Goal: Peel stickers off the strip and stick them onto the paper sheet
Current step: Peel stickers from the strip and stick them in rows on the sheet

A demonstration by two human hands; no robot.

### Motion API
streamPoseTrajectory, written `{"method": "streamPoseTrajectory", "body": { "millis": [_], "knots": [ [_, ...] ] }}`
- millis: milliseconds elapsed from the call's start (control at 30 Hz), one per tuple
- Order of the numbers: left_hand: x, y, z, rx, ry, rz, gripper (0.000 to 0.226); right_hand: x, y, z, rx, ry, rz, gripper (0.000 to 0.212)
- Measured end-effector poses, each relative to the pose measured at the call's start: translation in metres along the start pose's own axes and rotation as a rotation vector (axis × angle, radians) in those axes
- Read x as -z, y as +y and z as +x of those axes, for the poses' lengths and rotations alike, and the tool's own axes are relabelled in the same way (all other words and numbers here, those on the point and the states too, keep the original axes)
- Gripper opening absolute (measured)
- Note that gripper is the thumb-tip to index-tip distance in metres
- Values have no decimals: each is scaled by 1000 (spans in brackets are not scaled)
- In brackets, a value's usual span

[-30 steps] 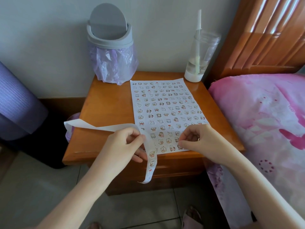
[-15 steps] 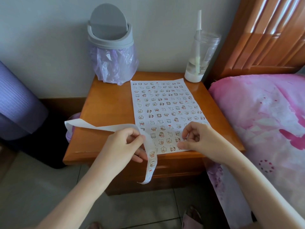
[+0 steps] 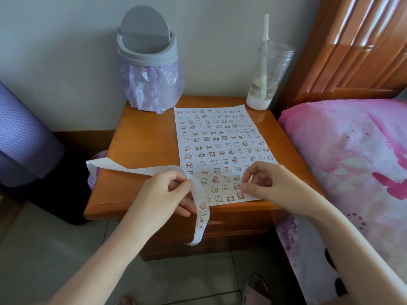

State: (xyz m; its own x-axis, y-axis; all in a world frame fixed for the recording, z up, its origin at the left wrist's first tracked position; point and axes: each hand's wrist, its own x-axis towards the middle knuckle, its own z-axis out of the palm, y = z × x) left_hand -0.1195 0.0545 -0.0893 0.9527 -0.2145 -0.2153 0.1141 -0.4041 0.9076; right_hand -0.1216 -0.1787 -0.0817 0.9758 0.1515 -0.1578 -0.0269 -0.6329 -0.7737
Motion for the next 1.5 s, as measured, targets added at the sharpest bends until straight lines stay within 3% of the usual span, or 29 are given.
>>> {"method": "streamPoseTrajectory", "body": {
  "millis": [200, 567, 1033, 1233, 1500],
  "knots": [
    [5, 7, -2, 8, 5, -222, 14, -31, -34, -12, 186, 68, 188, 13],
    [-1, 11, -6, -30, -9, -374, 21, -46, -36, -14, 203, 139, 342, 10],
    [-6, 8, -5, -97, -14, -244, 15, -47, -37, -15, 300, 211, 155, 10],
    [-8, 8, -6, -157, 20, -185, 13, -46, -38, -13, 242, 182, 214, 5],
    [-9, 6, -5, -122, 32, -157, 14, -47, -40, -13, 237, 166, 86, 12]
  ]
}}
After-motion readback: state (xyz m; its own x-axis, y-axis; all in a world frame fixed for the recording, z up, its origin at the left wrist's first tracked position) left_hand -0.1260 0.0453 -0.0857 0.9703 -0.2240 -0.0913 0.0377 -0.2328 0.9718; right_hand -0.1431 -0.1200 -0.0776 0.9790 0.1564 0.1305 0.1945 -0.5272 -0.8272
